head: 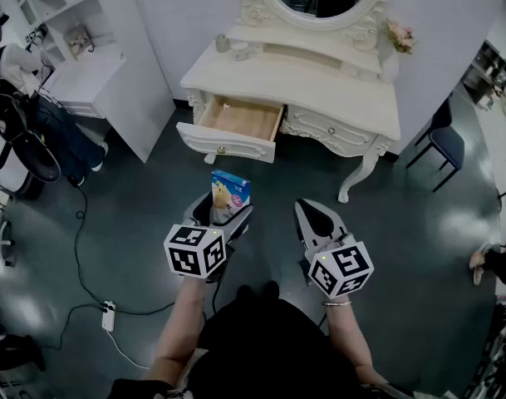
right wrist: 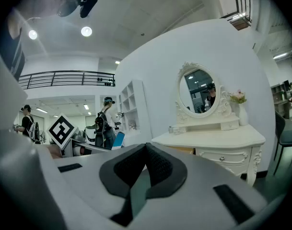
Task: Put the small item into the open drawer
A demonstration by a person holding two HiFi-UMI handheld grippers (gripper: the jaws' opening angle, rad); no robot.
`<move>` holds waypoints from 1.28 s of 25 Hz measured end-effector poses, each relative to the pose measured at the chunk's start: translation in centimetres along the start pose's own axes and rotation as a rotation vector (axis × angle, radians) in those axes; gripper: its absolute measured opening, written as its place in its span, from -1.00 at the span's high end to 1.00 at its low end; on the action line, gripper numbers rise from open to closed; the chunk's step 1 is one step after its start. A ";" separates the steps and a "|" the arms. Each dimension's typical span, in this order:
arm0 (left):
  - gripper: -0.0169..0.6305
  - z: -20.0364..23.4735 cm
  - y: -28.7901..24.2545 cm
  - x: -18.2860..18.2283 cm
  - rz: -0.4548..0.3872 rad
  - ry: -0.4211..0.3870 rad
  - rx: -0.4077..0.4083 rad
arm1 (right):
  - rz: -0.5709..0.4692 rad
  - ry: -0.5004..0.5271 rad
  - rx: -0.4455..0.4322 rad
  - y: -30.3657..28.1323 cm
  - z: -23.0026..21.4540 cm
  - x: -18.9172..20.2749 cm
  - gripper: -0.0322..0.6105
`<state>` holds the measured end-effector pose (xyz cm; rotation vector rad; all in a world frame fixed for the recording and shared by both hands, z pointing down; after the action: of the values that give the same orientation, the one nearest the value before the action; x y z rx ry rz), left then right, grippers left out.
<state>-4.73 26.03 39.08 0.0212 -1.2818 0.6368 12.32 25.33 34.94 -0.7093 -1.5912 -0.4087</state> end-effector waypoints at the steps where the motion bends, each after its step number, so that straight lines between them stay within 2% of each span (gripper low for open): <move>1: -0.36 -0.1 -0.1 0.0 0.003 -0.006 -0.002 | 0.000 -0.003 -0.001 0.0 -0.2 0.1 0.89; 20: -0.36 -0.8 -1.5 -0.3 0.015 -0.039 -0.052 | 0.011 -0.059 -0.003 0.2 -3.6 0.6 0.89; 24: -0.36 0.2 -2.3 -1.0 0.024 -0.052 -0.061 | 0.016 -0.072 0.007 -0.8 -4.4 0.7 0.89; 32: -0.36 4.3 -6.4 -2.7 0.011 -0.013 -0.047 | 0.029 -0.068 0.009 -5.7 -6.1 0.6 0.89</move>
<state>-6.01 17.99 40.13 -0.0202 -1.3102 0.6165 13.22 17.34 37.30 -0.7450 -1.6445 -0.3593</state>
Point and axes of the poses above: the fingertips, and each gripper's own axes: y backward along the fingers, z to its left, x out of its underside, the point moved 3 cm from there along y, backward along the fingers, and after that the axes turned 6 degrees about x, right-handed, at the moved point
